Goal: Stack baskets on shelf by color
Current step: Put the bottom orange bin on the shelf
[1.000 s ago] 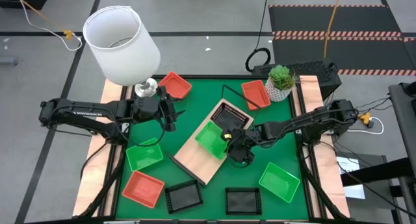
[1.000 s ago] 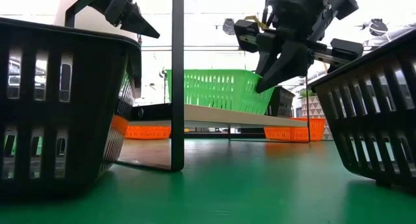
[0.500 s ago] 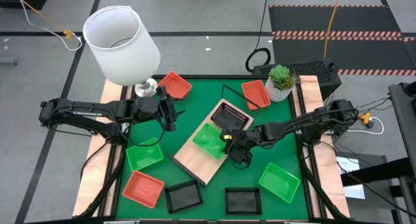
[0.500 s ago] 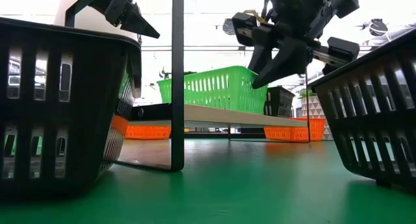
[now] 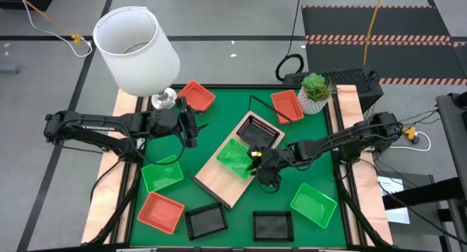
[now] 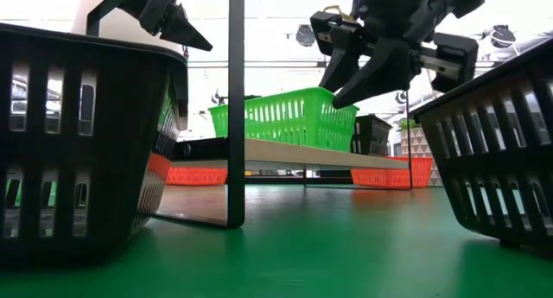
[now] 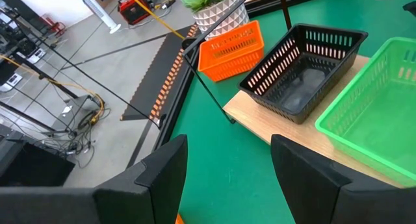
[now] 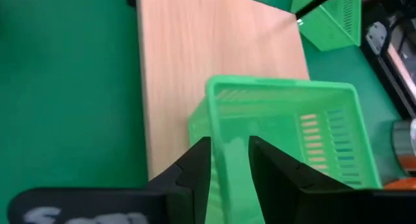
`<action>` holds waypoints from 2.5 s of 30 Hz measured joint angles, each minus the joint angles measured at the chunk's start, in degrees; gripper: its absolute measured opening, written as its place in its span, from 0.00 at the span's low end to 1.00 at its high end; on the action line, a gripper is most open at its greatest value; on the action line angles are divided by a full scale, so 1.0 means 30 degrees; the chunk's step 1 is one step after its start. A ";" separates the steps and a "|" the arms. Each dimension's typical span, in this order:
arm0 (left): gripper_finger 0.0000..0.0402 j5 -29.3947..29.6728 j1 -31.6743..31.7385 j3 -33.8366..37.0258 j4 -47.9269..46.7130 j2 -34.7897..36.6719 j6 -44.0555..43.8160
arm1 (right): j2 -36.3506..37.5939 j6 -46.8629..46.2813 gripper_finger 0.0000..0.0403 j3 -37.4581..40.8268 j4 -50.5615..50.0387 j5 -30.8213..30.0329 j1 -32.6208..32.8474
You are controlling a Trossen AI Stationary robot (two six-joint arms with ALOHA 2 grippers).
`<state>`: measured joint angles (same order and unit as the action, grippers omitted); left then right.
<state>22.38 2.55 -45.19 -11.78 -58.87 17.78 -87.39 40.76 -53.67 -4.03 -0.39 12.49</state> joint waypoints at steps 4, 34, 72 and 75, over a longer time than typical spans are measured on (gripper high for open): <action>0.56 0.0005 0.0000 0.0000 -0.0027 0.0000 0.0042 | 0.0395 -0.1565 0.25 0.0000 0.0201 -0.0003 0.0530; 0.56 0.0464 -1.2909 -0.3942 -1.5032 0.0150 -1.5455 | 0.7131 -1.1920 0.24 -0.0007 -0.0379 -0.7363 0.3629; 0.29 -0.1510 -2.3809 -1.0972 -1.5764 -1.6684 -2.3195 | 0.6993 -1.7493 0.24 -0.0007 0.0740 -0.8958 0.6753; 0.14 -0.1812 -2.3806 -1.1009 -1.6178 -1.6629 -2.2375 | 0.6993 -1.7158 0.24 -0.0007 0.0863 -0.8951 0.6748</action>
<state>16.94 -68.87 -78.22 -60.31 -108.76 -49.34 -66.41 -10.71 -53.69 -1.44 -27.24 32.73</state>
